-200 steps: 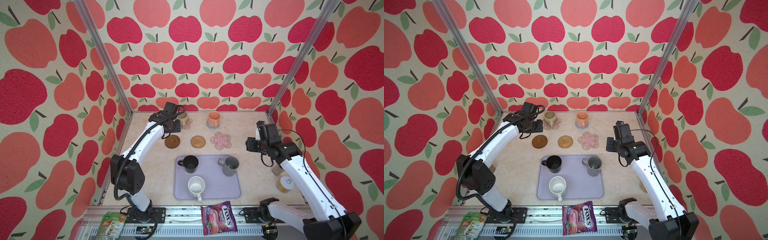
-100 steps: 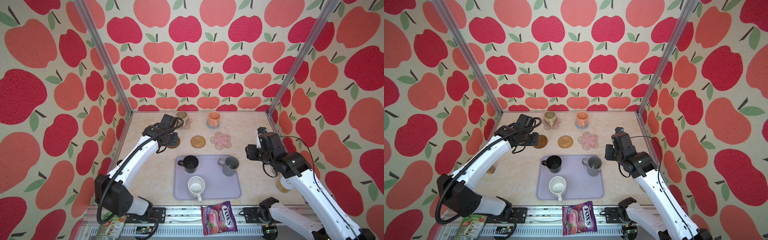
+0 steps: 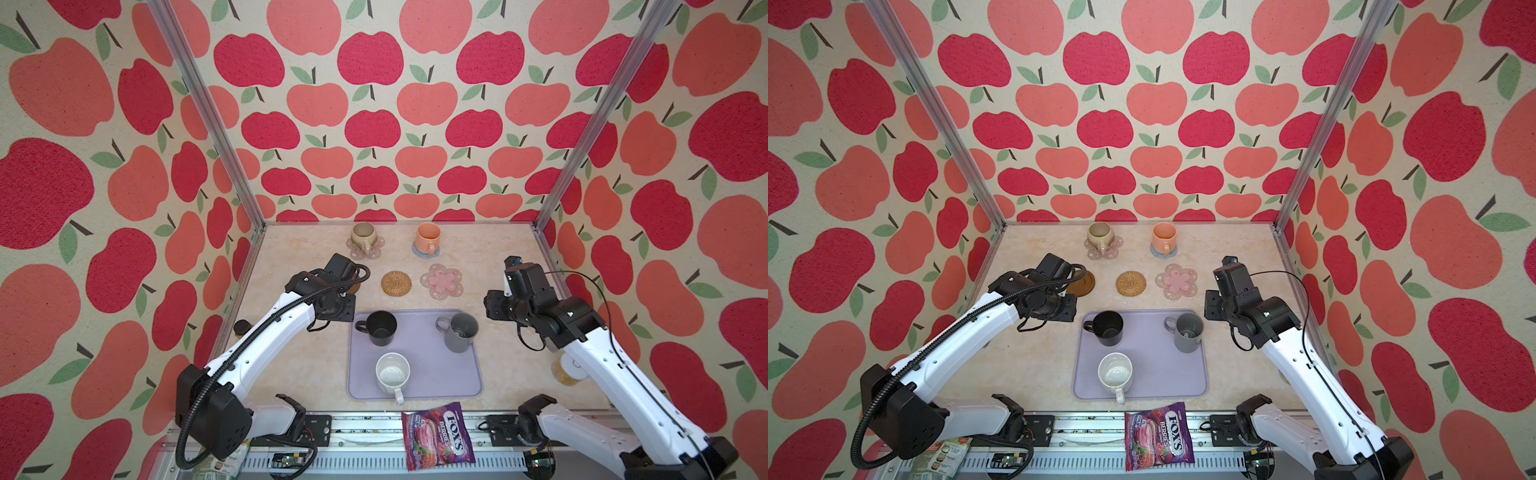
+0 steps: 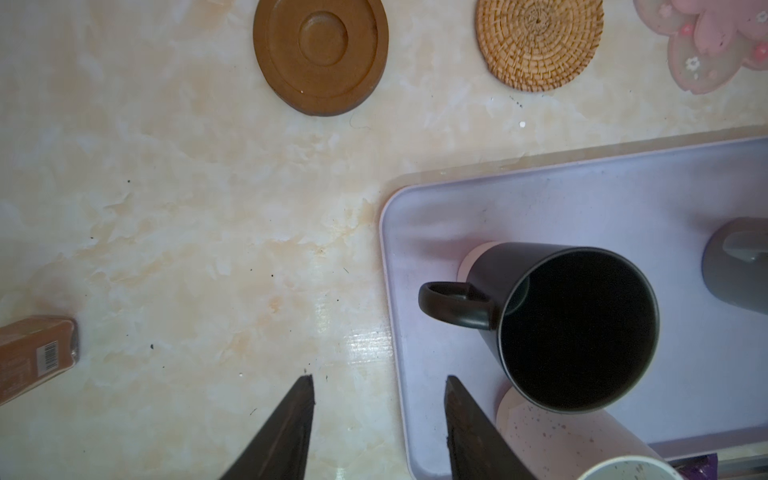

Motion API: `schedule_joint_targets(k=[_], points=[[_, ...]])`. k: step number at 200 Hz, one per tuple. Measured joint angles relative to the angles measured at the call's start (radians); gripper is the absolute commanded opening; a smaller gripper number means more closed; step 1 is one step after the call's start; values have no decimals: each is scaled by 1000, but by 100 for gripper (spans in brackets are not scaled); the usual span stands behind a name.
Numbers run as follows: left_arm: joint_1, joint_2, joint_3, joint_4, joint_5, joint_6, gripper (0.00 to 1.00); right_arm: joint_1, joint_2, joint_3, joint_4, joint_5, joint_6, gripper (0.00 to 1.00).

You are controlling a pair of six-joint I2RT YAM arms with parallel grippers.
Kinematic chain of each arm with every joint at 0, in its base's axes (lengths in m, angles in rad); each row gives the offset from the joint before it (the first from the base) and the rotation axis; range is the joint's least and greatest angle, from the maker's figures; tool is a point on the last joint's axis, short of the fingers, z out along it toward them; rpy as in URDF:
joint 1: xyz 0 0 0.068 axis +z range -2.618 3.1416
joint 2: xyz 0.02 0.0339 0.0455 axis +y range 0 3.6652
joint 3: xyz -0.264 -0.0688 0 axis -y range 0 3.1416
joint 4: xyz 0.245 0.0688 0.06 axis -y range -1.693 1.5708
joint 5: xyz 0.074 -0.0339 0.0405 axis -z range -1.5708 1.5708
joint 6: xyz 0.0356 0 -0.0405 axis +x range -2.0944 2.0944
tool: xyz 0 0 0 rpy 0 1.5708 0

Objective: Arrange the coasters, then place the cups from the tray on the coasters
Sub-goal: 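Move left gripper back over the black mug on the tray, then lower left gripper into the black mug's opening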

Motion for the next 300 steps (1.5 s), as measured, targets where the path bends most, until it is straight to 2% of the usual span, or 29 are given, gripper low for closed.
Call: schedule_joint_targets(k=[50,106,161,300], points=[[1,4,-63,28,19,15,51,0,8,0,10,-7,-1,56],[36,125,-68,121,19,-17,50,0,-38,-10,5,30,-1,57],[34,224,-53,177,39,-43,50,0,-58,-16,-2,62,-2,58],[-4,130,-131,147,157,-52,50,0,8,-28,44,39,-2,58]])
